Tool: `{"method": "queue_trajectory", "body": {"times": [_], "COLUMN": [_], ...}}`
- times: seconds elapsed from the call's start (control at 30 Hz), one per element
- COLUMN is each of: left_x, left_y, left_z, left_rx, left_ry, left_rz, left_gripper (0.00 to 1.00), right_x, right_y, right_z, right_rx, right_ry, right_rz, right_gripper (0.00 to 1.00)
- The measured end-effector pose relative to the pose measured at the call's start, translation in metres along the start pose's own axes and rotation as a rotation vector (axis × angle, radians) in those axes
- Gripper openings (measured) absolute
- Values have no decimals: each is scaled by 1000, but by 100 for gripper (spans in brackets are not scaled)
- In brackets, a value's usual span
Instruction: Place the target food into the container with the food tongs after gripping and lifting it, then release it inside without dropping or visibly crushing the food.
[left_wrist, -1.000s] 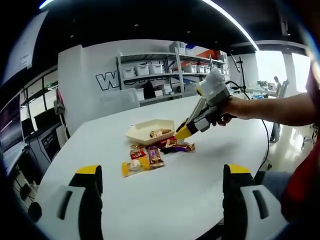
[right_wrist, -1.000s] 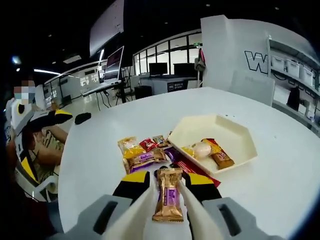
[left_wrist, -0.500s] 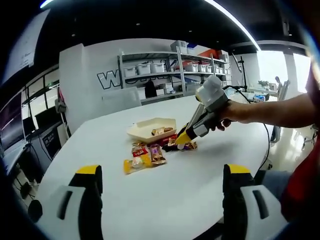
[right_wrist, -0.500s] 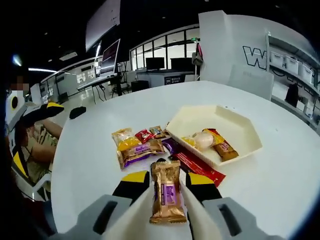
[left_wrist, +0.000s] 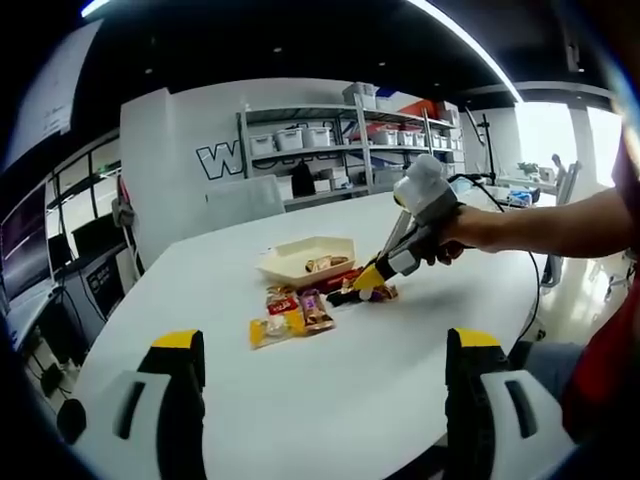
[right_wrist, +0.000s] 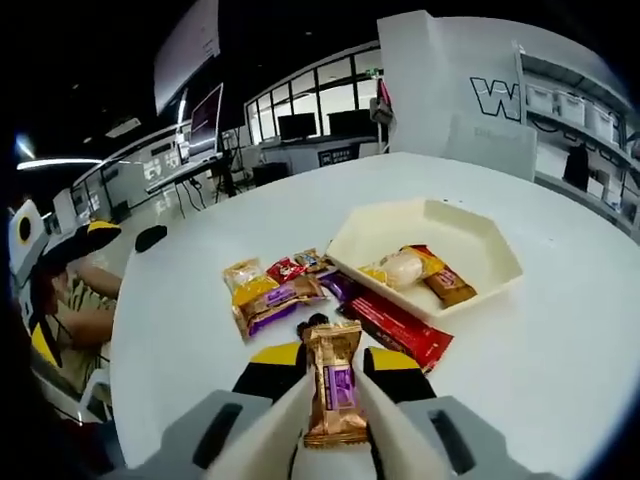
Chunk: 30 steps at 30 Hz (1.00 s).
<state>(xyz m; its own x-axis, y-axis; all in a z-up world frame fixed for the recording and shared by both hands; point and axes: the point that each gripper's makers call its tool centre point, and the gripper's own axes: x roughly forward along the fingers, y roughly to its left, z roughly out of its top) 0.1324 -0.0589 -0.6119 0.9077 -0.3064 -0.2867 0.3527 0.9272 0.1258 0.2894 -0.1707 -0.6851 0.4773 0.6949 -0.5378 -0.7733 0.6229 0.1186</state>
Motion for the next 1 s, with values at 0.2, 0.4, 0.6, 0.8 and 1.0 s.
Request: {"method": "queue_trajectory", "body": {"times": [0.2, 0.4, 0.6, 0.8, 1.0], "left_x": [-2, -2, 1, 4, 8], "left_y": [-1, -3, -8, -12, -16], "left_z": [0, 3, 7, 8, 8], "left_rx": [3, 6, 15, 16, 15], "left_ry": [0, -9, -18, -21, -24], "left_rz": [0, -8, -25, -44, -68], "left_gripper": [98, 98, 98, 98, 98], "right_x": [-10, -25, -38, -48, -54], "right_y": [-2, -2, -7, -10, -8], "right_z": [14, 30, 44, 58, 67], "right_rx": [14, 18, 9, -8, -23], "right_ry": [-48, -96, -132, -159, -171], "right_rz": [-2, -5, -27, -46, -63], "right_gripper": [17, 18, 18, 18, 18]}}
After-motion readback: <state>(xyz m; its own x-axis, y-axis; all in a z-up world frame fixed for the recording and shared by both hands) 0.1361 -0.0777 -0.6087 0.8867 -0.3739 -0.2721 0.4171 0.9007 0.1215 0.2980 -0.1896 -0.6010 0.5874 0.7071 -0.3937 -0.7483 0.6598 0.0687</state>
